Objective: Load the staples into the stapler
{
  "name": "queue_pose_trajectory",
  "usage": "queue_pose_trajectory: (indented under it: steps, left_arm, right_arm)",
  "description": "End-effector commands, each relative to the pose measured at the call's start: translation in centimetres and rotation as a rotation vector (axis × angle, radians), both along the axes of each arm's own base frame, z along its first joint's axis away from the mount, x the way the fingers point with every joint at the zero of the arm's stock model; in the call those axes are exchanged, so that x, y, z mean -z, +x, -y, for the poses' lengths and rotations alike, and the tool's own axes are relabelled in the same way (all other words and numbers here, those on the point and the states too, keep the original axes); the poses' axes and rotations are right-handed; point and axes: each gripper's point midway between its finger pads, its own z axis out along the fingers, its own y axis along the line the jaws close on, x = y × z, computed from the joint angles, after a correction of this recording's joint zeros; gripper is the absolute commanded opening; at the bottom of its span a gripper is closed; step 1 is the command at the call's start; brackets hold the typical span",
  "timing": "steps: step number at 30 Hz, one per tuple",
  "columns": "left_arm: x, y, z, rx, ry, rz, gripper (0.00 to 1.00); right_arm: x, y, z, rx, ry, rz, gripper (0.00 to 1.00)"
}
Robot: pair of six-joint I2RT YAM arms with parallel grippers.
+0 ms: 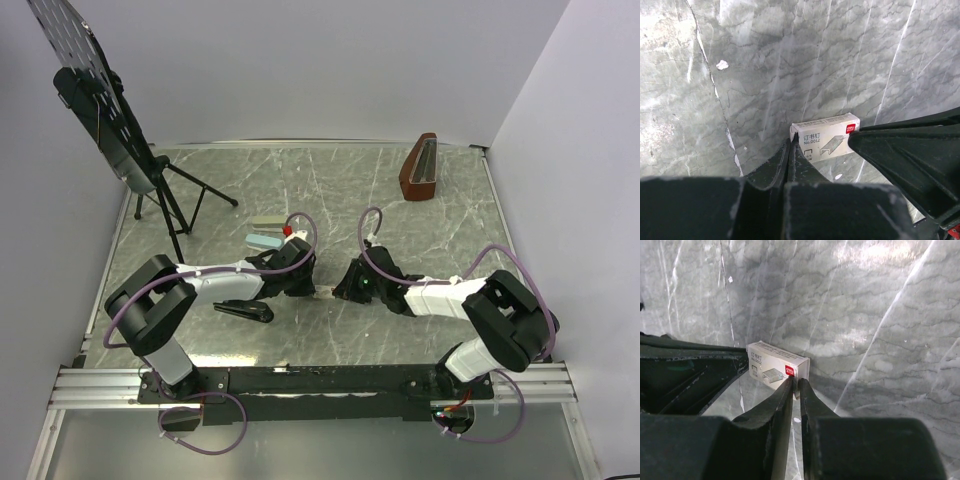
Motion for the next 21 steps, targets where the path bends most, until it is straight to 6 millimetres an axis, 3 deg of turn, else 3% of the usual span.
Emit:
queue_pose_trajectory:
  steps: [1, 10, 16, 21]
  left_arm:
    - [-0.9, 0.1, 1.0, -0.005, -0.021, 0.0, 0.01]
    - [-1.0, 0.1, 0.9, -0.006, -0.027, 0.005, 0.01]
    - [-0.8, 0.1, 0.6, -0.017, -0.013, 0.007, 0.01]
    - [-0.7, 0.4, -0.4, -0.042, 0.031, 0.024, 0.01]
  right_arm:
    - [-1.1, -0.1, -0.7, -0.018, 0.072, 0.016, 0.18]
    - [-1.5, -0.1, -1.0, -0.025, 0.121, 0.031, 0.18]
    - [-1.0, 0.0, -0.3, -0.006, 0.131, 0.011, 0.0]
    - [-1.5, 0.0, 0.1, -0.001, 0.131, 0.01, 0.0]
